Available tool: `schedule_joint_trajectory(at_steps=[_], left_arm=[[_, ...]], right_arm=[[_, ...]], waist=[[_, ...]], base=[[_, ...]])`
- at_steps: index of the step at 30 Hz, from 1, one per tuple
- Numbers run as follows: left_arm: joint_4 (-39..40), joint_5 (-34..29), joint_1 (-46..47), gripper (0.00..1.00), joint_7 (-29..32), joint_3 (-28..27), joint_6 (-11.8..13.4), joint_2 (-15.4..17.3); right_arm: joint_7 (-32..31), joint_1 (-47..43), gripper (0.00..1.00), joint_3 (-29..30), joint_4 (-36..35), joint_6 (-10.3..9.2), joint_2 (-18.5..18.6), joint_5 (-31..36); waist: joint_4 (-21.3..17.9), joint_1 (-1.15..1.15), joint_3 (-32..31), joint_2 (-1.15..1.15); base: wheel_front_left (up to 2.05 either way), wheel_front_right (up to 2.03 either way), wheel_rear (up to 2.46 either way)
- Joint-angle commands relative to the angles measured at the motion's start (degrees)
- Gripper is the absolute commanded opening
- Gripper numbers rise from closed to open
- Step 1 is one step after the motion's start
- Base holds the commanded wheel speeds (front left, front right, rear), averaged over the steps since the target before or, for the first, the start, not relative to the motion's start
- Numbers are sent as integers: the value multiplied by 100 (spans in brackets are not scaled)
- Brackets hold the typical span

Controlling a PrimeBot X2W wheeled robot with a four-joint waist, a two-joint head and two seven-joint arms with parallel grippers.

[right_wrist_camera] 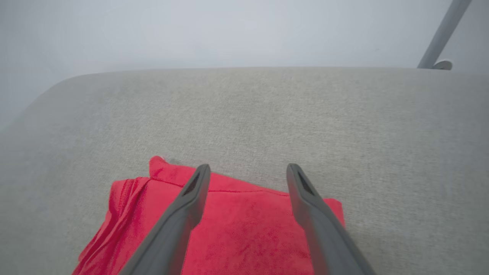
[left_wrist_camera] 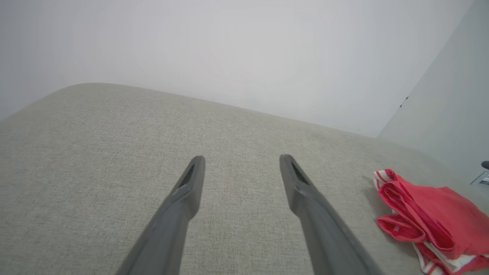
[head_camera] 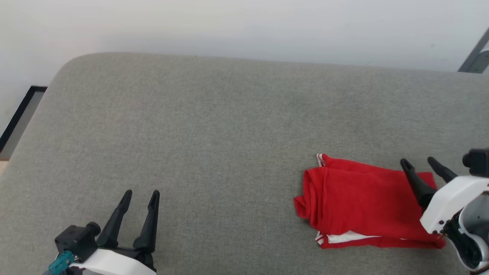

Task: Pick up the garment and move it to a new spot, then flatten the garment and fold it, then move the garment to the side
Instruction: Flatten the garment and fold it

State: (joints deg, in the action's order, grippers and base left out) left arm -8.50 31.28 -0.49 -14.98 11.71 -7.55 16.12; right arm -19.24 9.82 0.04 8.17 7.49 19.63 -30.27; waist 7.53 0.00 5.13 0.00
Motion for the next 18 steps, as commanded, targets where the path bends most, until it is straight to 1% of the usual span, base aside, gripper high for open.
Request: schedule_joint_trajectory(at_steps=[1, 3, 5, 7, 10, 14, 18], left_arm=[[-8, 19, -71, 100, -28, -19, 14, -5], [-53, 22, -146, 100, -28, -40, 14, -15], [-85, 6, -172, 100, -28, -49, 14, -25], [-124, -25, -242, 100, -28, -70, 14, -29], [-141, -76, -361, 100, -28, -162, 14, -23], [-56, -201, -540, 100, -28, -241, 14, -41], [61, -262, -768, 100, -28, -344, 14, -47]], right_arm=[[112, -23, 100, -7, 39, 0, -18, 30], [726, -51, 100, -51, 354, 0, -4, 133], [1474, -54, 100, -20, 645, 0, 32, 337], [2109, -130, 100, -20, 977, 0, 1, 526], [2821, -172, 100, -5, 1383, 0, -99, 668], [3264, -363, 100, 86, 1643, 0, -201, 840], [3400, -692, 100, 273, 1414, 0, -317, 1003]], waist=[[-68, 0, -82, 0], [-117, 0, -174, 0], [-143, 0, -256, 0], [-161, 0, -350, 0], [-176, 0, -472, 0], [-140, 0, -592, 0], [-79, 0, -688, 0]], base=[[0, 0, 0], [0, 0, 0], [0, 0, 0], [0, 0, 0], [0, 0, 0], [0, 0, 0], [0, 0, 0]])
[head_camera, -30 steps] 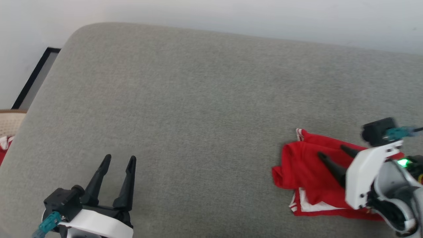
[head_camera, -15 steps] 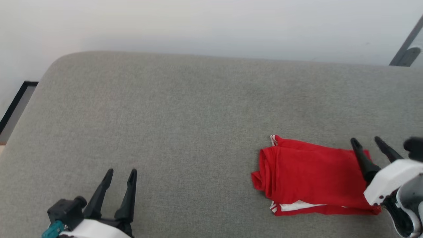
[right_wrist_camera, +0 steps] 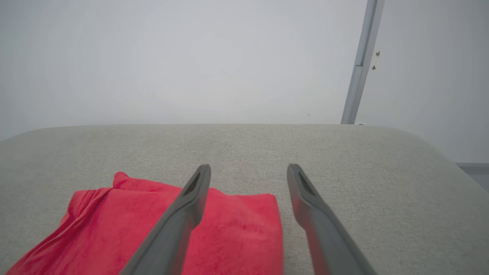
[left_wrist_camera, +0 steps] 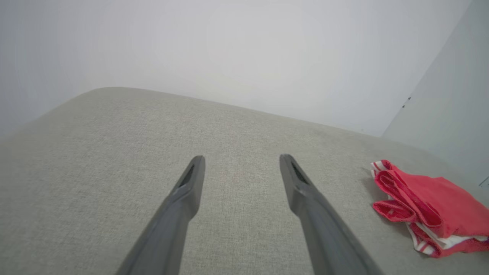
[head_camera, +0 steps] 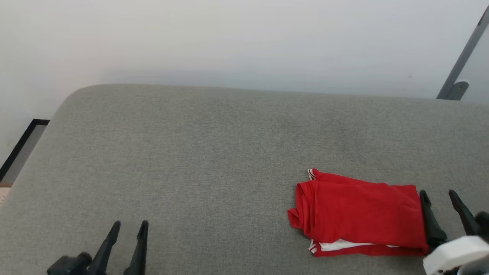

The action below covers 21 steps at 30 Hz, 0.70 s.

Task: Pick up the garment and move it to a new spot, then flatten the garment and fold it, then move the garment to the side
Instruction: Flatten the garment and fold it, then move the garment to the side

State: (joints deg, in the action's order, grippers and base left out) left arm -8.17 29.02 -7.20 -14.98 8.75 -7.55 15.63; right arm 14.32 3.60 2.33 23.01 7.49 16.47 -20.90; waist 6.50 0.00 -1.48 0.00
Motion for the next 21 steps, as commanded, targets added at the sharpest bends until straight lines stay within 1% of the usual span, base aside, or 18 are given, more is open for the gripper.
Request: schedule_joint_trajectory(at_steps=[1, 6, 10, 15, 21], left_arm=[[61, -68, -158, 100, -28, -95, 14, -17], [333, -186, -488, 100, -28, -325, 14, -35], [683, -277, -853, 100, -28, -526, 14, -43], [1014, -367, -1144, 100, -29, -664, 14, -118], [1133, -414, -1173, 100, -28, -676, 14, -191]], right_arm=[[58, -173, 100, 85, -171, -1, -32, 91], [69, -752, 100, 444, -743, -1, -168, 251], [-148, -1156, 100, 683, -1293, 0, -336, 389], [-477, -1587, 100, 1035, -2031, -1, -632, 526], [-742, -1799, 100, 1199, -2497, 0, -869, 642]], waist=[[36, 0, -43, 0], [93, 0, -78, 0], [94, 0, -70, 0], [94, 0, -53, 0], [55, 0, -30, 0]], base=[[0, 0, 0], [0, 0, 0], [0, 0, 0], [0, 0, 0], [0, 0, 0]])
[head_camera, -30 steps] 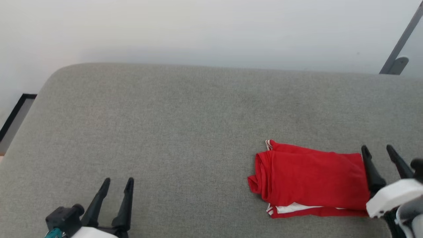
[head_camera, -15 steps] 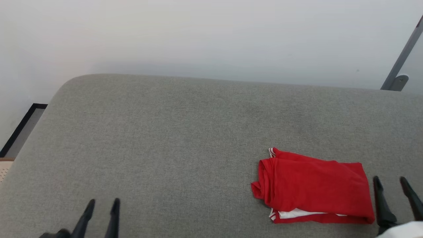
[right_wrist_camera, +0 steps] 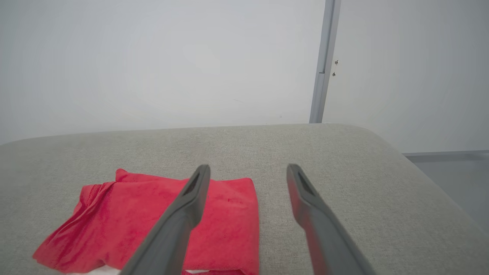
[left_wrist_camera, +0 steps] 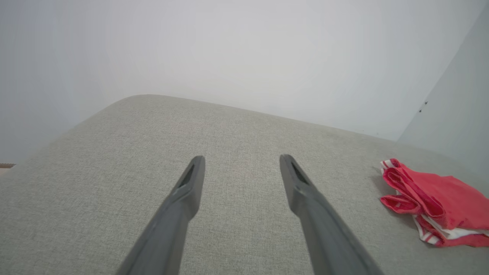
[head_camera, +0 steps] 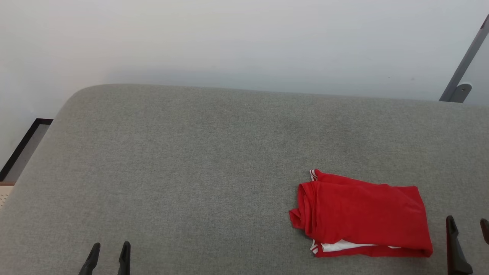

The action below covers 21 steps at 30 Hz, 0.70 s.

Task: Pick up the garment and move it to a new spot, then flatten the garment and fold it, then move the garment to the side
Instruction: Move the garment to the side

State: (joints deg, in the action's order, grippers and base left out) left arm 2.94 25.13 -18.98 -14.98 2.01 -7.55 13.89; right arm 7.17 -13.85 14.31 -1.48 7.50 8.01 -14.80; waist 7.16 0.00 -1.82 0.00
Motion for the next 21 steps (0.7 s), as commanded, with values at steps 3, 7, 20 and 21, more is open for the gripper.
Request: schedule_joint_trajectory(at_steps=[3, 7, 20, 21], left_arm=[[1, -31, 86, 100, -28, 30, 14, -15], [-5, -10, 146, 100, -28, 76, 14, -7], [-120, 165, 953, 100, -28, 760, 14, 200], [-138, 177, 1032, 100, -28, 806, 14, 223]], right_arm=[[-134, -54, 100, -1, -158, -2, -80, 69], [-228, -22, 100, -9, -227, -1, -115, 91], [-2130, 1022, 100, -272, 8, -2, 855, -73], [-2395, 1136, 100, -254, 78, -2, 964, -128]], waist=[[-30, 0, 15, 0], [-23, 0, 33, 0], [146, 0, 651, 0], [165, 0, 714, 0]], base=[[0, 0, 0], [0, 0, 0], [0, 0, 0], [0, 0, 0]])
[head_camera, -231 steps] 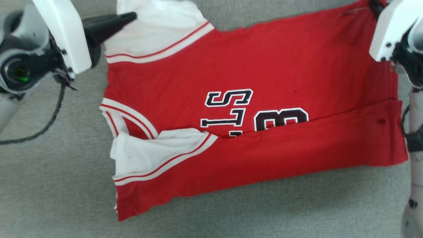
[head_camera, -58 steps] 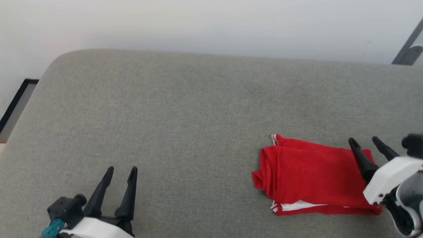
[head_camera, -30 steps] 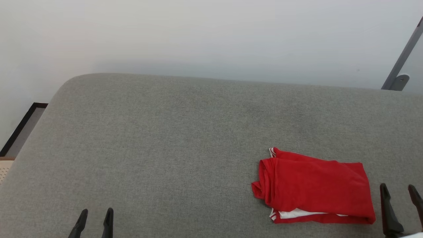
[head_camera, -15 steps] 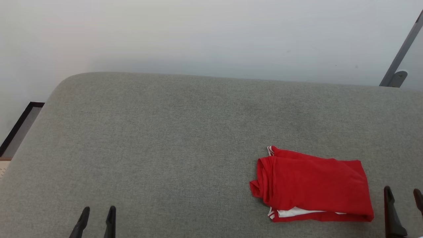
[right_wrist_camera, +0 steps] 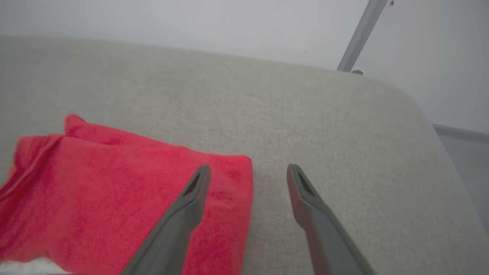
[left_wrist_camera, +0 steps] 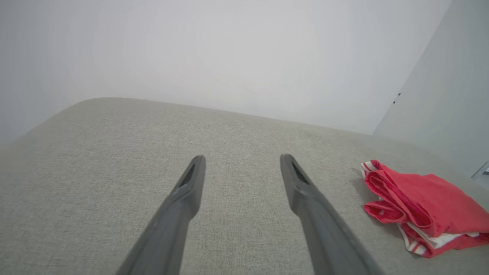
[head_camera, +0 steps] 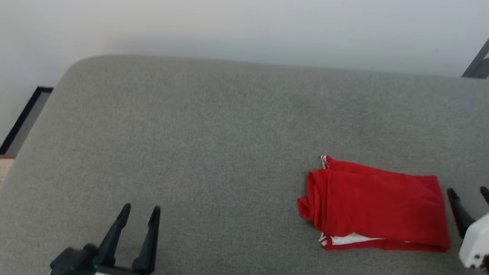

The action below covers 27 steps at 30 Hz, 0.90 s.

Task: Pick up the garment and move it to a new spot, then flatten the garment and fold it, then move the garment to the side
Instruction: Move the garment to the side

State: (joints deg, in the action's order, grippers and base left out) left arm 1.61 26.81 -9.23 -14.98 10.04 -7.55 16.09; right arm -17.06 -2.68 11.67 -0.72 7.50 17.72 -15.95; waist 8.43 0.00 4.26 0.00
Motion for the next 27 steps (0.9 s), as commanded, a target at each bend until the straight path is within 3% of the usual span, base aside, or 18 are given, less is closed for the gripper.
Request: schedule_joint_trajectory(at_steps=[1, 5, 11, 19, 20, 21, 22, 27], left_arm=[[-26, 34, 147, 100, -28, 58, 14, 30], [-115, 105, 483, 100, -28, 259, 14, 152], [-134, 241, 937, 100, -28, 520, 14, 262], [-226, 339, 1331, 100, -28, 757, 14, 334], [-236, 338, 1353, 100, -28, 764, 14, 346], [-249, 346, 1392, 100, -29, 771, 14, 372], [-260, 347, 1396, 100, -29, 754, 14, 386], [-235, 307, 1465, 100, -29, 694, 14, 470]], right_arm=[[-305, 123, 100, 1, 79, -2, 104, -78], [-1598, 439, 100, -177, 174, -2, 569, -348], [-3173, 808, 100, -195, 162, -2, 653, -775], [-3774, 920, 100, -373, 436, -1, 278, -692], [-3772, 923, 80, -408, 465, 1, 230, -682], [-3674, 951, 33, -396, 520, 0, 148, -629], [-3624, 994, 0, -362, 547, 0, 114, -629], [-3207, 1176, 0, -112, 526, -10, 47, -627]], waist=[[56, 0, 173, 0], [119, 0, 449, 0], [177, 0, 913, 0], [213, 0, 1212, 0], [200, 0, 1223, 0], [153, 0, 1226, 0], [115, 0, 1222, 0], [-152, 0, 1248, 0]], base=[[0, 0, 0], [0, 0, 0], [0, 0, 0], [0, 0, 0], [0, 0, 0], [0, 0, 0], [0, 0, 0], [0, 0, 0]])
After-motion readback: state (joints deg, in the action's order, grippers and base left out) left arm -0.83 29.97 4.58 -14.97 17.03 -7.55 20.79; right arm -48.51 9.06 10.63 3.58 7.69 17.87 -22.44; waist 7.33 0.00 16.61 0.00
